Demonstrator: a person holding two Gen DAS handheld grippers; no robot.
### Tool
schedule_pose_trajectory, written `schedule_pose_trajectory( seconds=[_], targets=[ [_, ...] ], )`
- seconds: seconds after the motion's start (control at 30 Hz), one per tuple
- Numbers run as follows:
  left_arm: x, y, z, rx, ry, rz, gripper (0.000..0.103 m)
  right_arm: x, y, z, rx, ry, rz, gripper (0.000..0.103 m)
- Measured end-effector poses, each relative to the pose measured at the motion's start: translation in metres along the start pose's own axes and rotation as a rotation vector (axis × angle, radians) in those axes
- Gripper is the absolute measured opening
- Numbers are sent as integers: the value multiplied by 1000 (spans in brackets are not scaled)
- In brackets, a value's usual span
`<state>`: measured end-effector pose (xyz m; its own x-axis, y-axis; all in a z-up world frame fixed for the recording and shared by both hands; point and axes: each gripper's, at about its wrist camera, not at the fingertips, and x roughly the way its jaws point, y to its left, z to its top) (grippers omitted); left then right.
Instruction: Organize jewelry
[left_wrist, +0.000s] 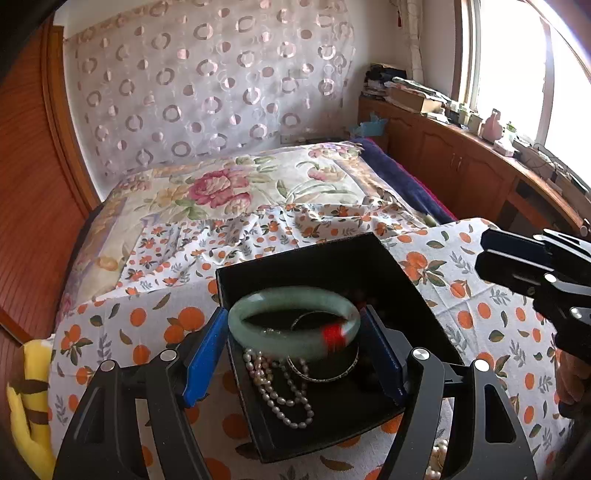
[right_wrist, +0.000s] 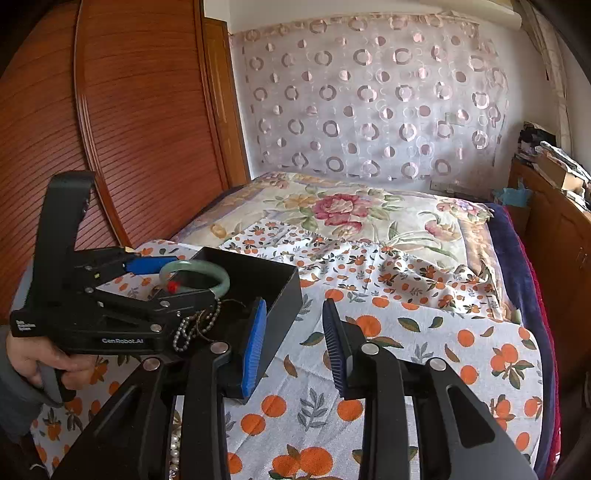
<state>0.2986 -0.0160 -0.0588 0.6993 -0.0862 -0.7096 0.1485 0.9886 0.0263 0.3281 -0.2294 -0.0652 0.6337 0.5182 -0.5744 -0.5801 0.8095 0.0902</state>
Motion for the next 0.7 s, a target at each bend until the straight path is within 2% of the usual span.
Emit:
schedule_pose_trajectory(
  seconds=[0.37,0.7],
  targets=[
    [-22,2,-1,-3,-38,-10,70,-11,12,1,-34,5,-12,34],
    [-61,6,-40,-25,-44,-50,71,-26,41,-45,-68,98,21,34]
  ],
)
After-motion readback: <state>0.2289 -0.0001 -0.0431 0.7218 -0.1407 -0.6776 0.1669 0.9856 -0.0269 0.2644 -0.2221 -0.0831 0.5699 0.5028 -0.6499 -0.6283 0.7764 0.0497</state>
